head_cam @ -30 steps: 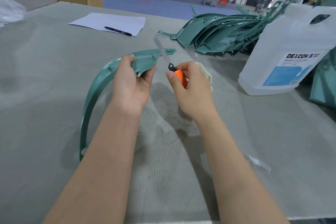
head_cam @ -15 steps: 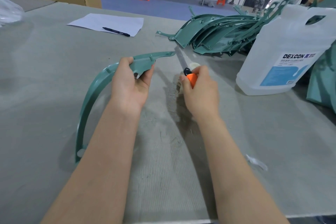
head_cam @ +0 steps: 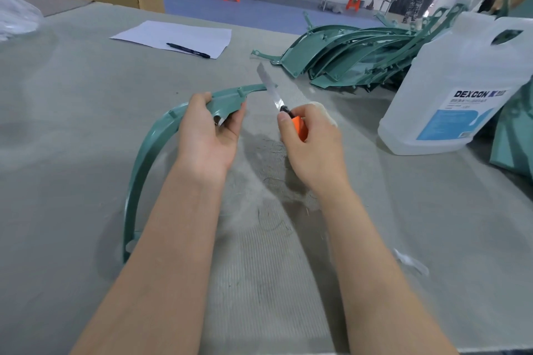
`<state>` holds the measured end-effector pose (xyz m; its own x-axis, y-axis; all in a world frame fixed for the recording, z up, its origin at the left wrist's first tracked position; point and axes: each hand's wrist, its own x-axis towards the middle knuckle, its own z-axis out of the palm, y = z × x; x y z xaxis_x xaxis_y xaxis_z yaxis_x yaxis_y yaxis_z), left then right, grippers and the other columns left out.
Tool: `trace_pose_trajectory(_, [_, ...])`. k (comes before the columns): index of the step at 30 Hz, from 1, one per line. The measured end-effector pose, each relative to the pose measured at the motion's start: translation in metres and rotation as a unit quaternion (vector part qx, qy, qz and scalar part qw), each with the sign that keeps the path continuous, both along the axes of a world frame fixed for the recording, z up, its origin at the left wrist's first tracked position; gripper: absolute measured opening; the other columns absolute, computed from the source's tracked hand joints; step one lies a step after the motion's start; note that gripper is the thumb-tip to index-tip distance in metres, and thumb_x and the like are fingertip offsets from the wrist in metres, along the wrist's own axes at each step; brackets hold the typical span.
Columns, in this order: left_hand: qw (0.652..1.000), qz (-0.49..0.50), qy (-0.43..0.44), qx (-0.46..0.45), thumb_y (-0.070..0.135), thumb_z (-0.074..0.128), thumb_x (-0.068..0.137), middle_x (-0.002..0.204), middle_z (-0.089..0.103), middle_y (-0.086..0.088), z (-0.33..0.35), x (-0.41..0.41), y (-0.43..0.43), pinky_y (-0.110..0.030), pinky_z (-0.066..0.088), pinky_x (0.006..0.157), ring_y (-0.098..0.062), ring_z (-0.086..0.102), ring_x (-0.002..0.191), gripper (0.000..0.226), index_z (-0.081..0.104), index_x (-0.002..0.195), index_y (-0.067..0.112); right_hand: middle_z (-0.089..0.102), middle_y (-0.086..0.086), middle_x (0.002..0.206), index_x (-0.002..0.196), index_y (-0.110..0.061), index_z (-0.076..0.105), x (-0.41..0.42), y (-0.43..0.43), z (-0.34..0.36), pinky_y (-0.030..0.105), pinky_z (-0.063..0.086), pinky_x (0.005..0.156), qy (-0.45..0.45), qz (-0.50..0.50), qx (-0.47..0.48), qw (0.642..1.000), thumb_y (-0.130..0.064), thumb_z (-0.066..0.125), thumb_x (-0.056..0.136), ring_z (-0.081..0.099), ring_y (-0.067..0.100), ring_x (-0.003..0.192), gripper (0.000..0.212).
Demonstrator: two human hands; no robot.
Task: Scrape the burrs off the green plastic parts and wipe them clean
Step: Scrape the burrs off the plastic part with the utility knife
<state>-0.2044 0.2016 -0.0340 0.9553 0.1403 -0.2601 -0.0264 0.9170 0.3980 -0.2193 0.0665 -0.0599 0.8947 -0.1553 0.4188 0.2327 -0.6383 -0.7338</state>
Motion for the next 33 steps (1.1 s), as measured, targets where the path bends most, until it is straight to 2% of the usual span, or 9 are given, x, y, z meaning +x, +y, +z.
trace_pose_trajectory(5, [1.0, 0.0, 0.001, 0.005, 0.006, 0.046, 0.095, 0.096, 0.054, -0.017, 0.001, -0.001, -0.001, -0.025, 0.058, 0.056, -0.037, 0.059, 0.115, 0.009, 0.051, 0.087, 0.002, 0.045, -0.016, 0.07, 0.086, -0.024, 0.055, 0.002, -0.001, -0.002, 0.026, 0.034, 0.07, -0.004, 0.001, -0.014, 1.0, -0.037, 0.056, 0.094, 0.045, 0.009, 0.071, 0.015])
trace_pose_trajectory(10, [1.0, 0.002, 0.004, 0.013, 0.005, 0.047, 0.094, 0.094, 0.055, -0.017, 0.001, 0.001, -0.001, -0.026, 0.058, 0.057, -0.036, 0.061, 0.113, 0.005, 0.05, 0.091, 0.002, 0.045, -0.014, 0.069, 0.088, -0.023, 0.061, 0.003, -0.005, -0.002, 0.03, 0.039, 0.069, 0.015, 0.0, -0.027, 1.0, -0.04, 0.053, 0.095, 0.049, 0.008, 0.072, 0.02])
trace_pose_trajectory(14, [1.0, 0.0, 0.004, 0.03, 0.003, 0.047, 0.094, 0.087, 0.057, -0.015, 0.001, 0.002, -0.002, -0.028, 0.06, 0.059, -0.034, 0.065, 0.097, 0.012, 0.052, 0.083, 0.002, 0.044, -0.014, 0.069, 0.091, -0.023, 0.062, 0.004, -0.007, -0.003, 0.029, 0.036, 0.068, 0.027, -0.022, -0.055, 0.998, -0.042, 0.05, 0.096, 0.047, 0.014, 0.075, 0.023])
trace_pose_trajectory(19, [0.999, 0.003, 0.004, 0.036, 0.004, 0.047, 0.095, 0.082, 0.058, -0.014, 0.001, 0.001, -0.002, -0.031, 0.061, 0.063, -0.028, 0.064, 0.078, 0.014, 0.051, 0.082, 0.002, 0.042, -0.015, 0.069, 0.099, -0.023, 0.065, 0.004, -0.006, -0.004, 0.03, 0.036, 0.07, 0.028, -0.035, -0.073, 0.996, -0.044, 0.05, 0.096, 0.044, 0.015, 0.078, 0.026])
trace_pose_trajectory(24, [0.999, -0.003, 0.011, 0.031, 0.004, 0.047, 0.094, 0.087, 0.056, -0.015, 0.001, 0.001, -0.003, -0.032, 0.061, 0.064, -0.033, 0.064, 0.096, 0.011, 0.05, 0.084, 0.002, 0.043, -0.015, 0.07, 0.091, -0.023, 0.063, 0.003, -0.006, -0.003, 0.029, 0.033, 0.069, 0.033, -0.026, -0.058, 0.997, -0.043, 0.05, 0.096, 0.045, 0.015, 0.078, 0.024])
trace_pose_trajectory(27, [1.0, -0.006, 0.015, 0.008, 0.004, 0.047, 0.094, 0.099, 0.054, -0.017, 0.001, 0.001, -0.002, -0.03, 0.06, 0.058, -0.036, 0.062, 0.111, 0.004, 0.05, 0.094, 0.001, 0.058, -0.007, 0.075, 0.083, -0.019, 0.062, 0.003, -0.006, 0.0, 0.031, 0.039, 0.07, 0.054, 0.007, -0.011, 0.998, -0.04, 0.051, 0.096, 0.053, 0.016, 0.08, 0.026])
trace_pose_trajectory(30, [1.0, -0.016, 0.009, -0.009, 0.005, 0.047, 0.095, 0.104, 0.054, -0.02, 0.0, 0.0, -0.001, -0.028, 0.058, 0.053, -0.037, 0.06, 0.114, 0.007, 0.049, 0.101, 0.0, 0.067, 0.001, 0.084, 0.085, -0.02, 0.064, 0.003, -0.006, 0.004, 0.027, 0.039, 0.069, 0.07, 0.024, 0.055, 0.996, -0.041, 0.052, 0.095, 0.054, 0.014, 0.073, 0.026])
trace_pose_trajectory(33, [1.0, -0.025, 0.001, -0.012, 0.005, 0.048, 0.095, 0.103, 0.056, -0.021, 0.001, -0.001, -0.001, -0.028, 0.058, 0.055, -0.037, 0.061, 0.112, 0.009, 0.05, 0.101, -0.001, 0.067, 0.011, 0.088, 0.082, -0.02, 0.062, 0.002, -0.006, 0.007, 0.037, 0.047, 0.07, 0.06, 0.011, 0.096, 0.993, -0.047, 0.053, 0.093, 0.057, 0.024, 0.076, 0.031])
